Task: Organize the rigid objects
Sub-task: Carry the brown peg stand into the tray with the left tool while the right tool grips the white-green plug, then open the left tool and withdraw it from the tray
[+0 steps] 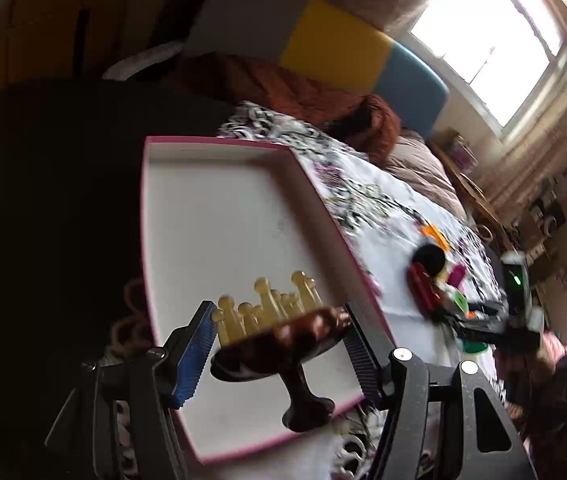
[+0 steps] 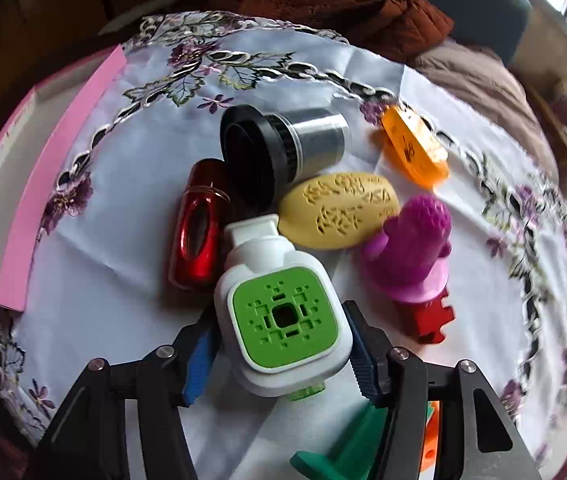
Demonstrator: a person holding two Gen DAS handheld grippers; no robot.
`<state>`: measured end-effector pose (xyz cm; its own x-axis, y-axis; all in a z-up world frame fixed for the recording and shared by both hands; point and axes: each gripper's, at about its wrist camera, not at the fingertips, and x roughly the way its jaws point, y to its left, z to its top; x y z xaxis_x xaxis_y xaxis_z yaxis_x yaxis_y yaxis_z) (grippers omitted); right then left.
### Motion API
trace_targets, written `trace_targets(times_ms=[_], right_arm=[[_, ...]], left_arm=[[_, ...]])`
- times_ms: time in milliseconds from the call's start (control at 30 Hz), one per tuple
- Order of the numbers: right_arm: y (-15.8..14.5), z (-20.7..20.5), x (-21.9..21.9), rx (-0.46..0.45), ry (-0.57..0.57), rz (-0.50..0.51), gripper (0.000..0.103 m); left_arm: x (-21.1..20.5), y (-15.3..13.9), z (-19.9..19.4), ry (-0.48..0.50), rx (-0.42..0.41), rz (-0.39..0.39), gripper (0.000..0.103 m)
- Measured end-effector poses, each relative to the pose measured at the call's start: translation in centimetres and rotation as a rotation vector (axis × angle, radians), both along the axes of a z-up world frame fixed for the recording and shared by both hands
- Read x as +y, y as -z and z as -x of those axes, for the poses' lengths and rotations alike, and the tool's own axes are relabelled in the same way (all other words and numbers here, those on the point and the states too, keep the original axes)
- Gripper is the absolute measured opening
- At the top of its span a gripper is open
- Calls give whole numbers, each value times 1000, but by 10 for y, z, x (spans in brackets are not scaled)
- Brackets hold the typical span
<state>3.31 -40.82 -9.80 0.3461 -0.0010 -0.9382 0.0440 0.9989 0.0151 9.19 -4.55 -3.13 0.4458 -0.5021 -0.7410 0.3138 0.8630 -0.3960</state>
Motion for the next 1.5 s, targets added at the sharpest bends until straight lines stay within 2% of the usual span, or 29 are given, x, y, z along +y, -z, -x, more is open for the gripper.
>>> trace_targets(times_ms=[100, 333, 567, 767, 800, 867, 1100, 1233, 1400, 1500], right_arm=[[3, -4, -9, -4, 21, -42, 57], [-2, -3, 5, -24, 2, 9, 57], [-3, -2, 10, -38, -13, 36, 57], [-2, -2, 8, -40, -14, 33, 57], [-2, -1, 7, -39, -11, 29, 57], [-2, -2, 6, -35, -5, 17, 57], [-3, -4, 4, -39, 7, 12, 57], [-3, -4, 3, -41, 11, 9, 57], [-4, -4, 2, -48, 19, 11, 61], [-4, -5, 2, -53, 23, 19, 66]], left_arm=[[3, 1, -21, -24, 0, -37, 64], [-10, 4, -76, -34, -21, -130, 64], [-24, 22, -125, -61, -49, -274, 64], [-22, 24, -144, -113, -61, -309, 65], [-19, 22, -145, -128, -67, -311, 71], [-13, 16, -145, -144, -78, -299, 82], [9, -10, -119, -175, -127, -255, 84], [12, -16, -80, -146, -130, -243, 84], [2, -12, -25, -109, -139, -230, 84], [-8, -8, -1, -86, -115, -207, 84]])
